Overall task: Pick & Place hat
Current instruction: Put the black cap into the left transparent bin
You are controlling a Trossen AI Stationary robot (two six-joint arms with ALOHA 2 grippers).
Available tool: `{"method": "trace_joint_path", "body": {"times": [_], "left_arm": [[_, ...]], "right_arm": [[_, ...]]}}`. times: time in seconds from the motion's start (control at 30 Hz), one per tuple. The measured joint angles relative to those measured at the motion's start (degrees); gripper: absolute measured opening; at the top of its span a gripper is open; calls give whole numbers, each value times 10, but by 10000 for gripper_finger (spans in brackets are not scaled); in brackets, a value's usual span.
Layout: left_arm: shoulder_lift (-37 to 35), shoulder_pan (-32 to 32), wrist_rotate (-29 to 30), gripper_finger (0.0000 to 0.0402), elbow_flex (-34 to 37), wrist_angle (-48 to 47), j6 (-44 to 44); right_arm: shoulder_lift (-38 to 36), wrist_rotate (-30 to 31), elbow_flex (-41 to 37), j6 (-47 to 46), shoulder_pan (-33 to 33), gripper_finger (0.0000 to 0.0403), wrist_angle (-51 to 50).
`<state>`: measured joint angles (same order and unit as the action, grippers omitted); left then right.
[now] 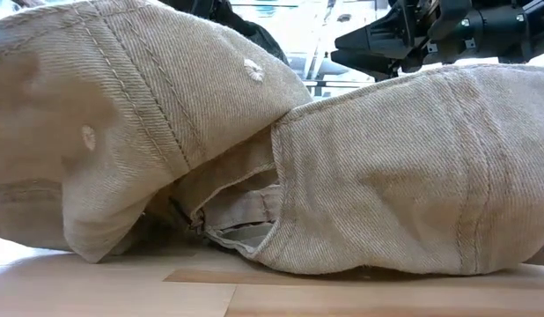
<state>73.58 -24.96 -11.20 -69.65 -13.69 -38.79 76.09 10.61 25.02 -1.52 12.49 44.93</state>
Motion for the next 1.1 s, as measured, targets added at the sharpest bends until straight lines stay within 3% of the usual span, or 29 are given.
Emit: {"method": "trace_joint_path", "body": {"times": [0.27, 0.5, 0.63, 0.77, 0.97, 1.1], "left_arm": [[21, -2, -7, 27, 1, 0, -10], [71, -2, -5, 50, 1, 4, -17], [91, -2, 12, 32, 1, 6, -31], [95, -3, 13, 27, 1, 8, -34], [95, -3, 13, 56, 1, 6, -30], [95, -3, 13, 48, 1, -12, -25]], "right_arm": [[0, 0, 0, 0, 0, 123, 0], [0, 0, 0, 0, 0, 123, -12], [0, 0, 0, 0, 0, 122, -13], [0, 0, 0, 0, 0, 121, -16], [0, 0, 0, 0, 0, 122, -29], [0, 0, 0, -1, 0, 123, -29]]}}
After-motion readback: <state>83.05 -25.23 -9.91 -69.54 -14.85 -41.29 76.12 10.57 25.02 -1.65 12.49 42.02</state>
